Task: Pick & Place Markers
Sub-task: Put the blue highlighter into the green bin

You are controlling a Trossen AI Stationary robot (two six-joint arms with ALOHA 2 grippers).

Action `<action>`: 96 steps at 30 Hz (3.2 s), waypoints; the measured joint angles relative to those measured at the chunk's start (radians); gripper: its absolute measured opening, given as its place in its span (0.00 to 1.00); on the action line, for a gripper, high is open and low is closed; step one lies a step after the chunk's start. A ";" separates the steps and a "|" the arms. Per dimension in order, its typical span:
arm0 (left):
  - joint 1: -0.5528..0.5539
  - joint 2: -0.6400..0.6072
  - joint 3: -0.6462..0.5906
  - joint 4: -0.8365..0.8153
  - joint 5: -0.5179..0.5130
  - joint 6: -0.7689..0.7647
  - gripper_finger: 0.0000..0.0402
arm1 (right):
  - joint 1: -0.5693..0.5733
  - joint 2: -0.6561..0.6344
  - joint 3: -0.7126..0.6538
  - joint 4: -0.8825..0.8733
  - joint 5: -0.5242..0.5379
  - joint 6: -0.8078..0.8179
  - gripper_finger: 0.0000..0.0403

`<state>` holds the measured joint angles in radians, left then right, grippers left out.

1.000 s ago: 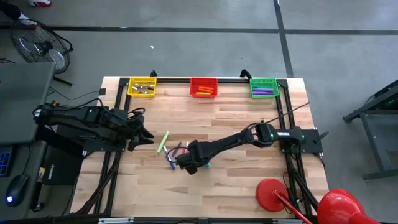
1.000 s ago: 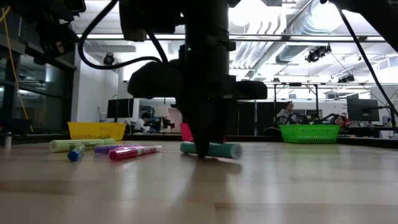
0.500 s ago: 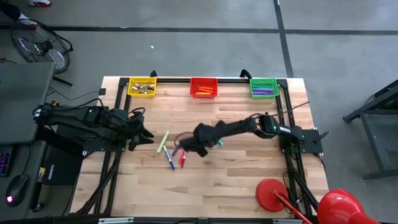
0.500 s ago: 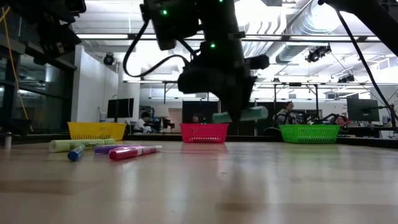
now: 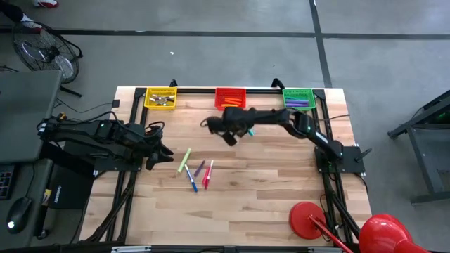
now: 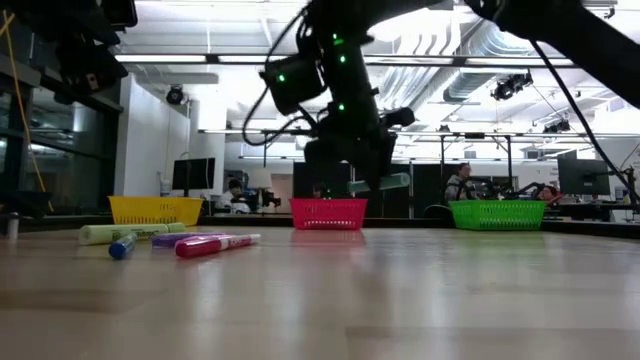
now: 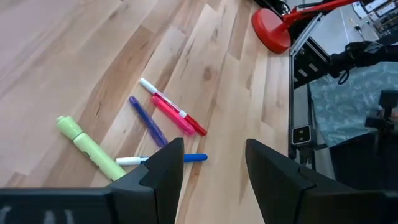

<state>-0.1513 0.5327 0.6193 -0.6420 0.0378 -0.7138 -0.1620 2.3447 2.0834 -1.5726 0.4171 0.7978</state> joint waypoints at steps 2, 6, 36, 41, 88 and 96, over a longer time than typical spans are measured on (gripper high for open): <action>0.000 0.000 0.000 -0.004 -0.003 -0.006 0.42 | -0.042 0.000 0.000 0.001 0.001 -0.017 0.14; 0.000 0.000 0.000 -0.006 -0.013 -0.018 0.42 | -0.113 -0.011 0.000 0.035 0.005 -0.052 0.14; 0.000 0.000 0.000 -0.012 -0.134 -0.058 0.42 | -0.192 -0.162 -0.085 0.696 -0.147 -0.360 0.14; 0.000 0.000 0.000 -0.011 -0.144 -0.069 0.42 | -0.161 -0.194 -0.189 0.834 -0.162 -0.349 0.14; 0.000 0.002 0.000 -0.011 -0.216 -0.160 0.42 | -0.559 -0.890 -1.401 1.454 0.133 0.985 0.14; 0.000 0.002 0.000 -0.012 -0.257 -0.167 0.42 | -0.657 -0.890 -1.401 1.430 0.094 1.020 0.14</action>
<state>-0.1512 0.5346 0.6193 -0.6537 -0.2190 -0.8810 -0.8188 1.4548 0.6823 -0.1424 0.5108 1.8176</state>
